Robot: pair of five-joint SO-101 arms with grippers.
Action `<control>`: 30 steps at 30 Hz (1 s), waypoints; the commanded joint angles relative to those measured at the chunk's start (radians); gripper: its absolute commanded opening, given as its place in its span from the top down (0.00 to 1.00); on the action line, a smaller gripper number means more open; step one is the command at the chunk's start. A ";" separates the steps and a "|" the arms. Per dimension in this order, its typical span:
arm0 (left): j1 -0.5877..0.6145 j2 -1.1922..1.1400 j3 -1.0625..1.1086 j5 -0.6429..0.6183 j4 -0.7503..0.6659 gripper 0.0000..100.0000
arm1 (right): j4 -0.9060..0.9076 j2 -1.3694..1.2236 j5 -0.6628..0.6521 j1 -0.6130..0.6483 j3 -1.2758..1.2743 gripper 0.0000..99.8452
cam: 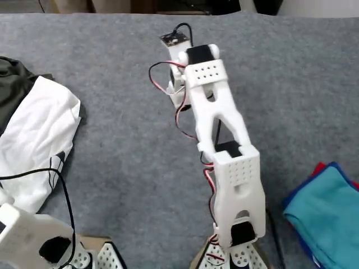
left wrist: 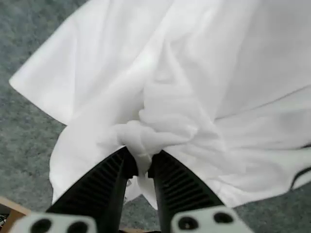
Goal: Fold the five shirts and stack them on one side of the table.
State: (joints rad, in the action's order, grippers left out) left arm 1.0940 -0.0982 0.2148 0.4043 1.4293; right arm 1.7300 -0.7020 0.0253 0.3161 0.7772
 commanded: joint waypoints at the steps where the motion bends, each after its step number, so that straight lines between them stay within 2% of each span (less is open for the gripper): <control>1: -0.078 0.113 -0.110 -0.028 0.089 0.98 | 0.012 0.090 -0.008 -0.068 0.059 0.99; 4: -0.192 0.220 -0.130 -0.072 0.138 0.98 | 0.015 0.130 -0.009 -0.116 0.059 0.99; 8: -0.457 0.375 -0.064 -0.163 0.157 0.98 | 0.034 0.174 -0.008 -0.202 0.050 0.99; 12: -0.763 0.512 -0.014 -0.288 0.083 0.98 | 0.052 0.213 -0.009 -0.332 0.038 0.99; 15: -0.976 0.564 0.012 -0.338 -0.002 0.98 | 0.051 0.255 -0.087 -0.450 0.004 0.99; 18: -1.142 0.570 0.012 -0.348 -0.049 0.98 | 0.048 0.294 -0.166 -0.578 -0.012 0.99; 24: -1.395 0.567 0.025 -0.318 -0.163 0.98 | 0.048 0.328 -0.282 -0.800 -0.015 0.99; 30: -1.663 0.567 0.101 -0.258 -0.276 0.98 | 0.048 0.328 -0.358 -0.931 -0.015 0.99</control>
State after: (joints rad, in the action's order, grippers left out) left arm -0.4572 0.4327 0.3084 0.1312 1.2083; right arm 1.7637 -0.4442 -0.3030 -0.5600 0.7633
